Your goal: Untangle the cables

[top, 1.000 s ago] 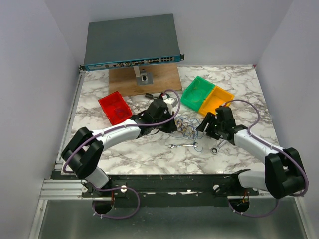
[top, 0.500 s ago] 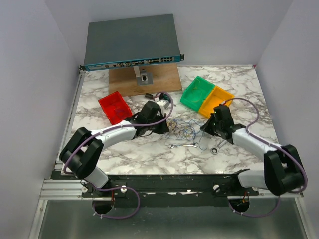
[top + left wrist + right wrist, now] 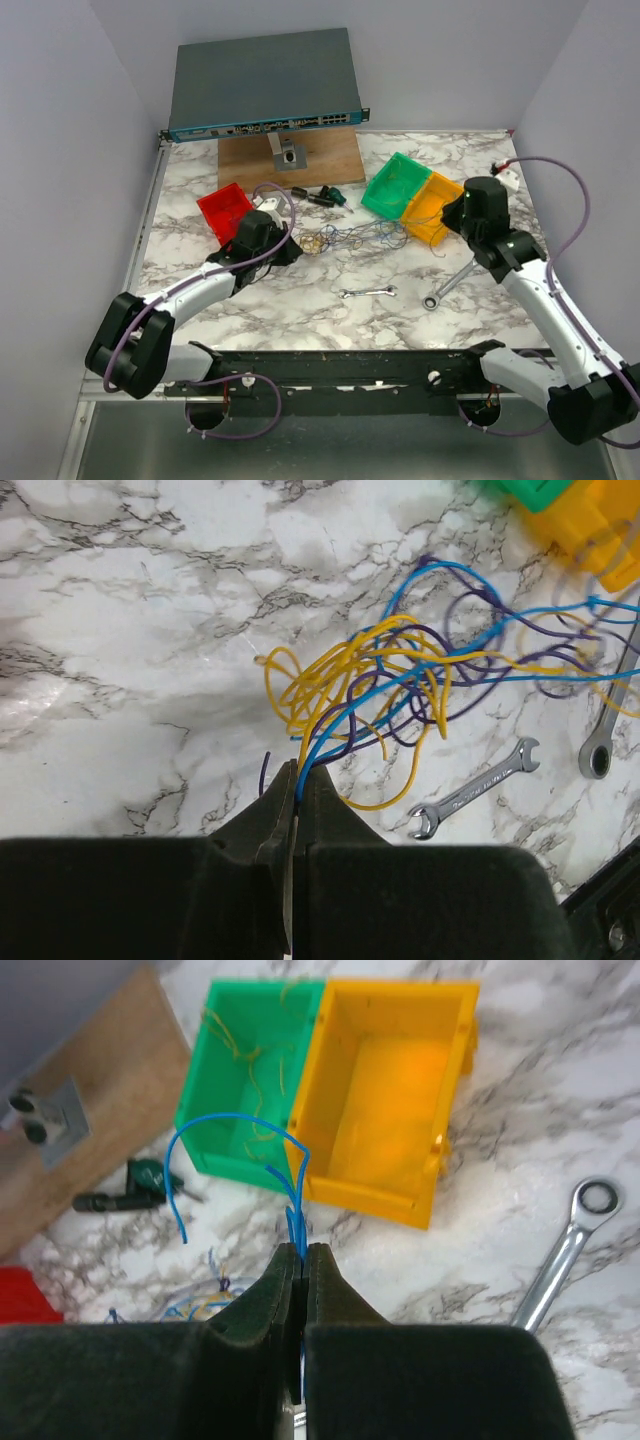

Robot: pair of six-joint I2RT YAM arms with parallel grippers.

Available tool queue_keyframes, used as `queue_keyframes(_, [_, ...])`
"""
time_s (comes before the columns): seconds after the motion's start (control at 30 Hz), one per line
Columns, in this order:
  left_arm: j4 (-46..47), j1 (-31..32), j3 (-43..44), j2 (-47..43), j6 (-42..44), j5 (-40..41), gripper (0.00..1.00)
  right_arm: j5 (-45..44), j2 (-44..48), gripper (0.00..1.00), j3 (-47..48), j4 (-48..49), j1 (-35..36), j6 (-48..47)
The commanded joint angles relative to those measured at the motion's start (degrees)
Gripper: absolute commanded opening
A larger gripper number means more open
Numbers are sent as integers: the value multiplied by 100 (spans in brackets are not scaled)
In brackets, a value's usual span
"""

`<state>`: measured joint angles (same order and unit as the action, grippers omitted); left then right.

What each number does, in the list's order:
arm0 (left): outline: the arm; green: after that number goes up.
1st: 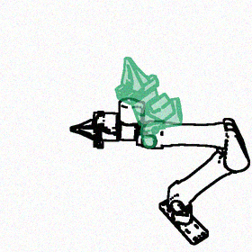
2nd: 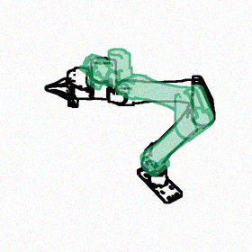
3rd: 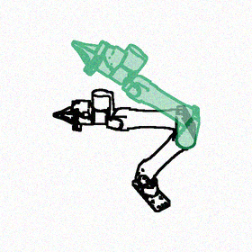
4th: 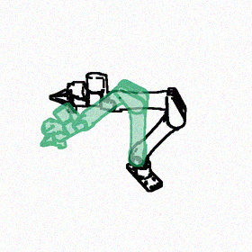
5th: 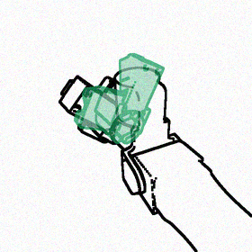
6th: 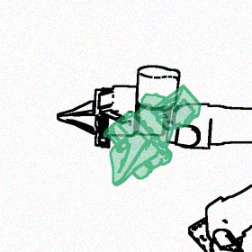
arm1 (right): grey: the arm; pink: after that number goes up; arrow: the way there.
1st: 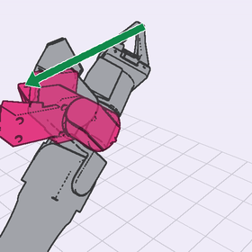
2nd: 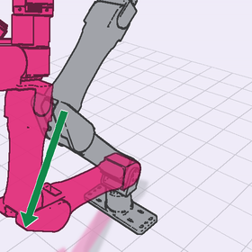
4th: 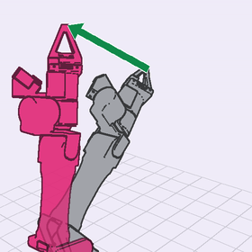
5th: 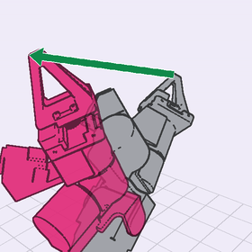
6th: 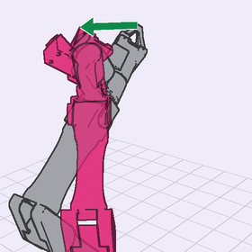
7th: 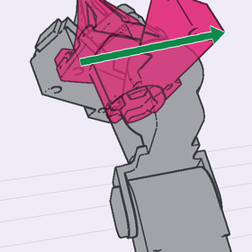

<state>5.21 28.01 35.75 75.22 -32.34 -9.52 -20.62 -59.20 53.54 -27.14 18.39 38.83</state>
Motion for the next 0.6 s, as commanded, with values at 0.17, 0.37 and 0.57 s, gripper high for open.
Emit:
queue_keyframes(0.17, [65,-256,-172,-340,-310,667,0,-1335,85,1,2009,-1134,-3,-571])
queue_keyframes(0.37, [361,-321,-479,-762,-317,713,0,726,118,9,2028,-1356,-3,-742])
queue_keyframes(0.57, [415,-319,-558,-933,-231,692,0,2433,236,56,854,-1307,-2,-598])
